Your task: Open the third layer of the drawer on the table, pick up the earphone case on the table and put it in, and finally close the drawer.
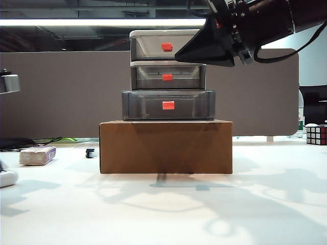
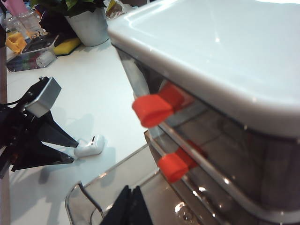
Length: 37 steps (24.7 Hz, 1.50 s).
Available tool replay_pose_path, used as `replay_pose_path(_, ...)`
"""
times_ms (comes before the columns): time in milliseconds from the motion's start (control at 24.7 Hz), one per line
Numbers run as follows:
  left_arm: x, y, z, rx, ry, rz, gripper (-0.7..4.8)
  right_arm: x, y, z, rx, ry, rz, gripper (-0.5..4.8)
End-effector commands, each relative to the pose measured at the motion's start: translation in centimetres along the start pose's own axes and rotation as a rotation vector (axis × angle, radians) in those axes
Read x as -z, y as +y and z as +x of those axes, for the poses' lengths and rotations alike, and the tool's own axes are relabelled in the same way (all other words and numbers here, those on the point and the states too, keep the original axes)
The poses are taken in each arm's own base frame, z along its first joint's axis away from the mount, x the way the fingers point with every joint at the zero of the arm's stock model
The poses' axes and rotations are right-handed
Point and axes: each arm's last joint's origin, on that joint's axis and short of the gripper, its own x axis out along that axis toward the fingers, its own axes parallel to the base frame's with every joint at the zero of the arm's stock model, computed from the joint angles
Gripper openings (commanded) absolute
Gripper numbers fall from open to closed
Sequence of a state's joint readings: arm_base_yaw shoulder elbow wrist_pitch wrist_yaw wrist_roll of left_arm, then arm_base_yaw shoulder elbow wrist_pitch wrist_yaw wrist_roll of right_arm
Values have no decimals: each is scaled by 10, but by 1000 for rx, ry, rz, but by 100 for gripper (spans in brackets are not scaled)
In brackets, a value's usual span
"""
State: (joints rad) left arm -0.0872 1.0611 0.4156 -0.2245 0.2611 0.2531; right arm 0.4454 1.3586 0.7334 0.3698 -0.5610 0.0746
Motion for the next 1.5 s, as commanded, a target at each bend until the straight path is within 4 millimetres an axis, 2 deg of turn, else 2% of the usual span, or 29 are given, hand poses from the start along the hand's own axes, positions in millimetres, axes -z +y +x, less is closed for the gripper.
replay_pose_path(40,-2,0,0,14,-53,50,282,-1,1,-1,-7,9,7,-6)
replay_pose_path(162,-3,1,0,6,-61,107,355,0,1,-1,-7,23,10,-6)
replay_pose_path(445,0,16,-4,-37,-79,78,355,1,1,-1,-9,24,9,-6)
replay_pose_path(525,1,31,-10,-8,-150,27,355,1,1,-1,-10,24,-3,-6)
replay_pose_path(768,7,44,-14,81,-214,47,360,0,1,-1,-10,23,-9,-6)
replay_pose_path(808,8,43,-12,103,-209,63,384,0,1,-1,-9,23,-9,-5)
replay_pose_path(1132,16,50,12,143,-145,51,385,1,1,-1,-10,24,-8,-6)
replay_pose_path(1496,20,51,27,151,-100,63,382,0,1,-1,-9,23,-9,-6)
